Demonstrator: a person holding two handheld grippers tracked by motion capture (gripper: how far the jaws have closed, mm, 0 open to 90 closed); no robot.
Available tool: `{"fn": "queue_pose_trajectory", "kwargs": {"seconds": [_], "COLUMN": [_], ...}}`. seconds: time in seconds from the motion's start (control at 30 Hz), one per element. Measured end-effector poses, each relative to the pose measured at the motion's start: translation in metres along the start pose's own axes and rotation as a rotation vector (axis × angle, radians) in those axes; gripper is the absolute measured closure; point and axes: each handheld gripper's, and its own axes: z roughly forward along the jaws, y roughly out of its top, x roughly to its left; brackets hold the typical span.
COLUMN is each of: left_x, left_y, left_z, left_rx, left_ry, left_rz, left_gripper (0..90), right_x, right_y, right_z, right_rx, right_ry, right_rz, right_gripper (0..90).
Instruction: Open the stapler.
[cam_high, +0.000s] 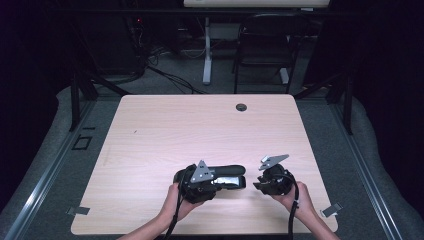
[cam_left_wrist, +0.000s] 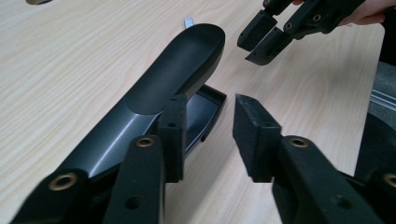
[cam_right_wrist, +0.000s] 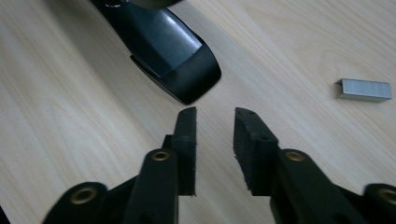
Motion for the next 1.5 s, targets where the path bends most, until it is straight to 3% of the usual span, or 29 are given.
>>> {"fn": "queue_pose_trajectory", "kwargs": {"seconds": [0.27,0.4,0.6,0.87,1.1,1.3,1.5], "left_x": [-0.008,-0.006,-0.001,-0.007,-0.008,-0.008,-0.010], "left_y": [-0.006,-0.008,-0.013,-0.013,-0.012,-0.012,-0.014], "left_z": [0.015,0.019,0.029,0.040,0.049,0.056,0.064], "left_rx": [0.030,0.030,0.043,0.044,0.032,0.013,-0.010], "left_ry": [0.025,0.041,0.054,0.095,0.110,0.148,0.177], "left_rz": [-0.019,-0.031,-0.074,-0.061,-0.081,-0.110,-0.130], "left_gripper": [85.2,90.0,90.0,90.0,90.0,90.0,90.0], "right_x": [0.010,0.014,0.023,0.036,0.038,0.040,0.037], "right_y": [-0.001,0.001,0.008,0.014,0.015,0.015,0.012], "right_z": [0.006,0.010,0.018,0.028,0.040,0.045,0.046], "right_rx": [-0.026,-0.035,-0.048,-0.079,-0.083,-0.088,-0.123], "right_ry": [0.011,0.007,0.002,-0.014,-0.028,-0.055,-0.048], "right_rz": [-0.036,-0.046,-0.086,-0.139,-0.146,-0.159,-0.129], "right_gripper": [80.4,84.9,90.0,90.0,90.0,90.0,90.0]}}
